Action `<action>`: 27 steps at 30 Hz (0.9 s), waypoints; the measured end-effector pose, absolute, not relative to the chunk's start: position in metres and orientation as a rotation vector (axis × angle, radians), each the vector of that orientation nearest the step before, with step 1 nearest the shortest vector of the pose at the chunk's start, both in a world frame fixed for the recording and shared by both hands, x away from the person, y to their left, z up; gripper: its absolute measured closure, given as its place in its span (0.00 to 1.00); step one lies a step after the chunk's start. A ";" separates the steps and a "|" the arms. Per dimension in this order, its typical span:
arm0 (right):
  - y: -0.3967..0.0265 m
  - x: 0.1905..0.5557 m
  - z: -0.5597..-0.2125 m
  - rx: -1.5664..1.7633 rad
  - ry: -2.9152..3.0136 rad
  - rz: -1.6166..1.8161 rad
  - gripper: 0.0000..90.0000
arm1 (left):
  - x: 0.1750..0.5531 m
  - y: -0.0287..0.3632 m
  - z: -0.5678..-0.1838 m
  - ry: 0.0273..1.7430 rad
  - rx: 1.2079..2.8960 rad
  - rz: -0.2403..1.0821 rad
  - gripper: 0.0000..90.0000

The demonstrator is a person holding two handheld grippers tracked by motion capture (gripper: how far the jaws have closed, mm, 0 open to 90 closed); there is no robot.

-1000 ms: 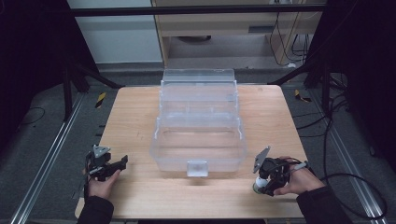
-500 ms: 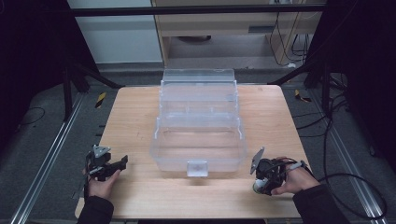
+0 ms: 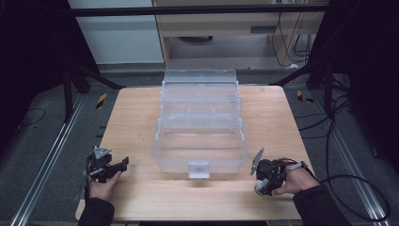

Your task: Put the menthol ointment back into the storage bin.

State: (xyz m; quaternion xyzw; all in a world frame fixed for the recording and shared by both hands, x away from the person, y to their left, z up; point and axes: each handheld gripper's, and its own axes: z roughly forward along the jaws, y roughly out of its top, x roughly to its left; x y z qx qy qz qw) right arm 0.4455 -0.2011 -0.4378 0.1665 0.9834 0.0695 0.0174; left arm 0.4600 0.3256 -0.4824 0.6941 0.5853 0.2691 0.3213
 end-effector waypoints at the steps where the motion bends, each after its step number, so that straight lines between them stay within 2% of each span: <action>1: -0.201 0.446 -0.438 0.519 3.057 0.215 0.56 | 0.460 0.326 -0.482 1.537 1.822 0.707 0.32; 9: -0.202 0.445 -0.436 0.556 3.060 0.222 0.56 | 0.461 0.325 -0.483 1.539 1.829 0.704 0.32; 27: -0.213 0.445 -0.403 0.627 2.992 0.366 0.56 | 0.463 0.322 -0.485 1.541 1.852 0.687 0.32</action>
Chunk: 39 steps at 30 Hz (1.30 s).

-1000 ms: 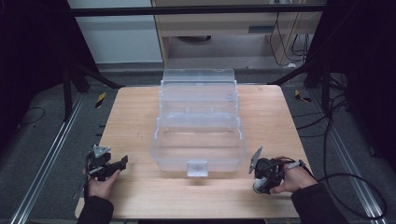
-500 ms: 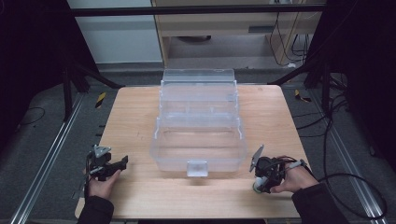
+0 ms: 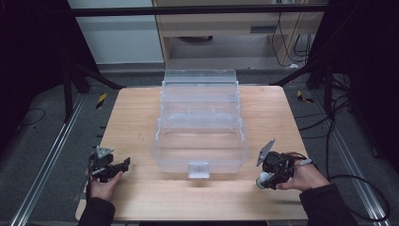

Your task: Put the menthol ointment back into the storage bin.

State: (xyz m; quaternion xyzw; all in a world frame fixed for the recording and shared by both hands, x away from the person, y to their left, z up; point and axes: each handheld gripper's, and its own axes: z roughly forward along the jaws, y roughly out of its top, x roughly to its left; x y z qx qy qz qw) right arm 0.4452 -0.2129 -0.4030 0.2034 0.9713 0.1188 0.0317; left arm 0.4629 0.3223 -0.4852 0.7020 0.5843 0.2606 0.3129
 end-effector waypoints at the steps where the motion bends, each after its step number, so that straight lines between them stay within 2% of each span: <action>1: -0.213 0.445 -0.403 0.627 2.992 0.366 0.56 | 0.463 0.322 -0.485 1.541 1.853 0.687 0.32; 39: -0.195 0.453 -0.350 0.640 2.969 0.453 0.56 | 0.465 0.321 -0.487 1.536 1.873 0.673 0.32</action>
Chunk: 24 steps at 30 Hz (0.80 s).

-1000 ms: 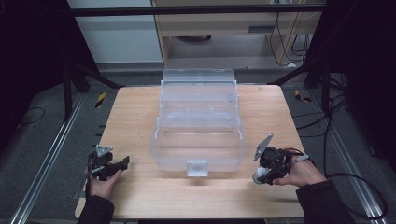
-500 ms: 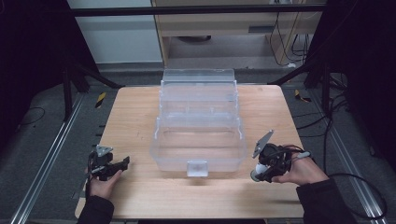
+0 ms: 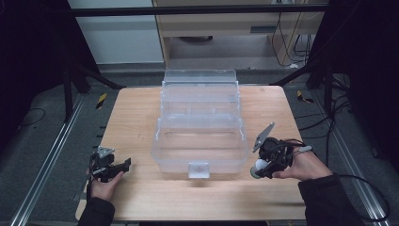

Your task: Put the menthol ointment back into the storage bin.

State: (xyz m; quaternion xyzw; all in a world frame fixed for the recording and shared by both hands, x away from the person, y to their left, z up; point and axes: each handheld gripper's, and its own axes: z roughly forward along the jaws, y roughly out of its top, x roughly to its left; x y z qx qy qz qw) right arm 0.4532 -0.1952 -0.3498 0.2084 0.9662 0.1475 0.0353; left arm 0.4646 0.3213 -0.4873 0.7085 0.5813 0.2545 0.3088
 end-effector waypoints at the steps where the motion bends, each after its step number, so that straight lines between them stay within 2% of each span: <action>1: -0.194 0.454 -0.348 0.638 2.974 0.446 0.56 | 0.465 0.321 -0.487 1.537 1.873 0.672 0.32; 24: -0.182 0.473 -0.316 0.618 2.975 0.441 0.56 | 0.465 0.320 -0.488 1.534 1.885 0.666 0.32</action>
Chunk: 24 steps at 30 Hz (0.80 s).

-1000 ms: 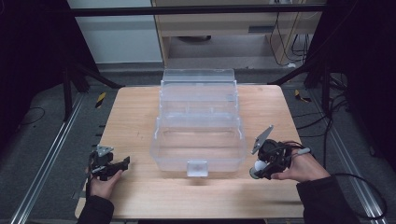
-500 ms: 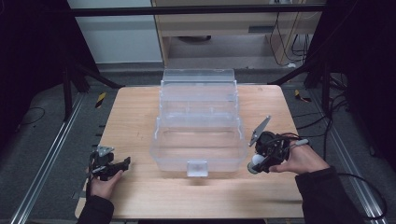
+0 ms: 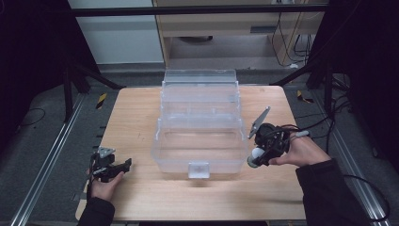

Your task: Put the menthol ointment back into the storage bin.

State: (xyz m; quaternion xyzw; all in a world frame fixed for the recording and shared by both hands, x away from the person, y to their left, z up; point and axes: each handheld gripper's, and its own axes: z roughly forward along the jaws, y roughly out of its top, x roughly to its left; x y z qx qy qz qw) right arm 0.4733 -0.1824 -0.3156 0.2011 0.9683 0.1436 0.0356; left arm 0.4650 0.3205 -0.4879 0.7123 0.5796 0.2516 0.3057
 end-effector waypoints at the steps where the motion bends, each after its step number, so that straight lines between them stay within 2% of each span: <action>1: -0.182 0.474 -0.315 0.613 2.969 0.452 0.56 | 0.465 0.320 -0.488 1.534 1.886 0.666 0.32; 24: -0.155 0.504 -0.308 0.577 2.944 0.475 0.56 | 0.465 0.320 -0.488 1.532 1.888 0.670 0.32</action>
